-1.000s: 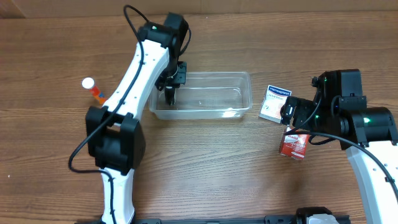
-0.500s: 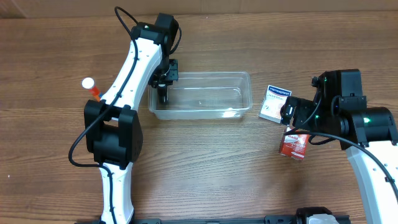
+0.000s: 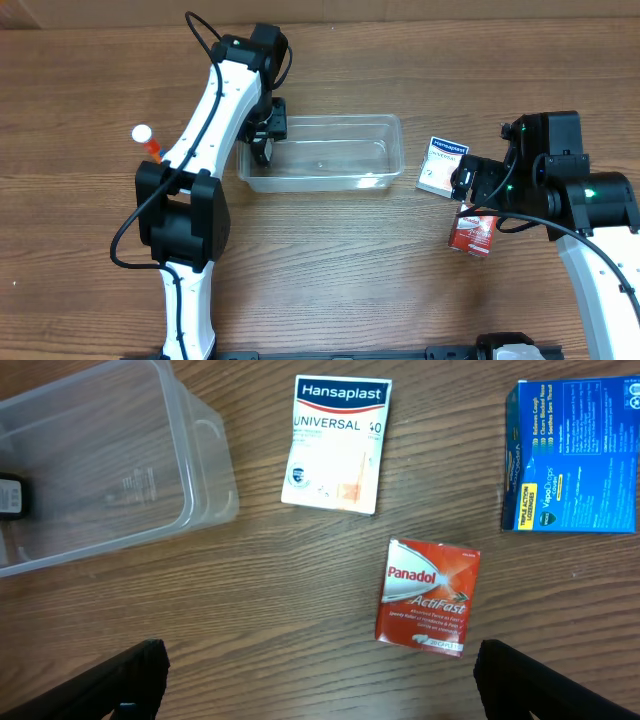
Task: Pack container
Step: 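Carry the brown bottle into the container's left end and release, then return the left gripper to the orange tube and grasp it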
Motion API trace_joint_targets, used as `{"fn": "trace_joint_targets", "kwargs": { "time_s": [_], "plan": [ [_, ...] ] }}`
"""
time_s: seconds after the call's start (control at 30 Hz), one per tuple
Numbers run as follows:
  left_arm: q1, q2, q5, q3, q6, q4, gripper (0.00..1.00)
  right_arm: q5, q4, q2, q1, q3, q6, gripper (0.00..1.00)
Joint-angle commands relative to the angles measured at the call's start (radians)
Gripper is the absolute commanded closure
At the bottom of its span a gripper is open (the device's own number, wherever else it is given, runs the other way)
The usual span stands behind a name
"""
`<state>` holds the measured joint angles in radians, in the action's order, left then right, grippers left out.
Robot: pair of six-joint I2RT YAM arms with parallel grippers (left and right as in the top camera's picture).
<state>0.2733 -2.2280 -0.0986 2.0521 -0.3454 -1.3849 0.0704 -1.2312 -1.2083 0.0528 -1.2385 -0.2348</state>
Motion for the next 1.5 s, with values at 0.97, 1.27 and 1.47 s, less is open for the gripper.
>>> {"fn": "trace_joint_targets", "kwargs": {
  "time_s": [0.97, 1.27, 1.47],
  "plan": [
    [-0.488, 0.069, -0.004, 0.101, 0.021, -0.151, 0.06, -0.008, 0.002, 0.0, -0.004, -0.032, 0.002, 0.0],
    [-0.488, -0.057, 0.022, 0.101, 0.028, -0.132, 0.21, -0.008, 0.002, 0.0, -0.004, -0.032, 0.002, 0.0],
    [-0.489, -0.055, 0.021, 0.101, 0.028, -0.109, 0.51, -0.009, 0.002, 0.0, -0.004, -0.031, 0.002, 0.0]
  ]
}}
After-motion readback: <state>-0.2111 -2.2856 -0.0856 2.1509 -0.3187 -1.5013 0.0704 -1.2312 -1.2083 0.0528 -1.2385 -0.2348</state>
